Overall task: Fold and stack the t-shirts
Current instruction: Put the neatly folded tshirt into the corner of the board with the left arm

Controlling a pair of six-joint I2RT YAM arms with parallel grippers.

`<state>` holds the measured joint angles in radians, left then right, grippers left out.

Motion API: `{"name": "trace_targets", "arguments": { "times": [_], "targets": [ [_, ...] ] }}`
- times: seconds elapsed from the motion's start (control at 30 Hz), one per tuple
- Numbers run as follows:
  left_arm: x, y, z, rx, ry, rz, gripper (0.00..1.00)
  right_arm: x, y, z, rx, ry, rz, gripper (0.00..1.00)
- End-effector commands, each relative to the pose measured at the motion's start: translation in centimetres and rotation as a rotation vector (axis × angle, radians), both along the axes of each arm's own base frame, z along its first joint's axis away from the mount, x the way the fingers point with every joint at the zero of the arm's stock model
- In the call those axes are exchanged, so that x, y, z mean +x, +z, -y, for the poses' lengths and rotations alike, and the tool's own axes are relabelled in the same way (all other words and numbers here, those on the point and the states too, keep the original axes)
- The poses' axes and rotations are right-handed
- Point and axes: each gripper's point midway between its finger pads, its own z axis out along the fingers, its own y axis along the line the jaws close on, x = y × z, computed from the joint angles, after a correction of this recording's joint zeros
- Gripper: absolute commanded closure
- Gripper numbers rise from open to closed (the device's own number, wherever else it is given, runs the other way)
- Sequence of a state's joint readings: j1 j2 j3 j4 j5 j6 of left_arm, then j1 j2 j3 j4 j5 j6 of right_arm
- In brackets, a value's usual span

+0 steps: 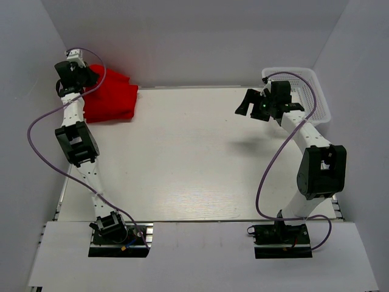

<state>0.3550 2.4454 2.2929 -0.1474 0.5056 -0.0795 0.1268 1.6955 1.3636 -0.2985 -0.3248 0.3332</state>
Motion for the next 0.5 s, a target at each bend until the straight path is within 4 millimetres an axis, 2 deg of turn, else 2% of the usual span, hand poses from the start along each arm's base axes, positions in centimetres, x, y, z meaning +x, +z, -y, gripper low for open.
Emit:
{"name": "trace_targets", "arguments": {
  "times": [0.0, 0.07, 0.1, 0.17, 0.2, 0.23, 0.27, 0.3, 0.33, 0.37, 0.43, 0.47],
  "targets": [
    [-1.2, 3.9, -0.8, -0.001, 0.093, 0.027, 1.0, 0.6, 1.7, -0.5, 0.017, 0.015, 0.035, 0.1],
    [-1.6, 2.0, -1.6, -0.025, 0.15, -0.046, 1.0, 0.5, 1.4, -0.3, 0.007, 0.007, 0.021, 0.1],
    [-1.8, 1.0, -2.8, -0.033, 0.232, -0.08, 1.0, 0.6, 1.5, -0.2, 0.004, 0.006, 0.025, 0.1],
    [-2.3, -0.8, -3.5, -0.065, 0.301, -0.127, 1.0, 0.5, 1.4, -0.2, 0.001, 0.01, 0.02, 0.1],
    [-2.5, -2.2, -4.7, -0.07, 0.381, -0.159, 1.0, 0.7, 1.6, -0.3, 0.001, 0.015, 0.025, 0.1],
    [-2.8, -1.9, -5.1, -0.088, 0.424, -0.176, 1.0, 0.5, 1.5, -0.2, 0.0, 0.012, 0.012, 0.1],
    [-2.9, -2.7, -5.7, -0.081, 0.452, -0.189, 0.91, 0.6, 1.6, -0.1, -0.005, 0.013, 0.015, 0.1],
    [-3.0, -2.8, -6.3, -0.081, 0.492, -0.189, 0.3, 0.4, 1.4, -0.1, -0.01, 0.014, 0.008, 0.1],
    [-3.0, -2.4, -6.5, -0.077, 0.501, -0.18, 0.3, 0.7, 1.2, 1.0, -0.011, -0.011, 0.0, 0.1],
    [-2.9, -1.9, -6.5, -0.076, 0.501, -0.171, 0.0, 0.4, 1.4, -0.1, -0.012, 0.014, 0.005, 0.1],
    [-2.8, -1.9, -6.2, -0.096, 0.49, -0.169, 0.0, 0.2, 1.7, -0.2, -0.011, 0.018, 0.01, 0.1],
    [-2.6, -0.9, -6.0, -0.097, 0.477, -0.145, 0.0, 0.2, 1.8, -0.2, -0.012, 0.019, 0.014, 0.1]
  ]
}}
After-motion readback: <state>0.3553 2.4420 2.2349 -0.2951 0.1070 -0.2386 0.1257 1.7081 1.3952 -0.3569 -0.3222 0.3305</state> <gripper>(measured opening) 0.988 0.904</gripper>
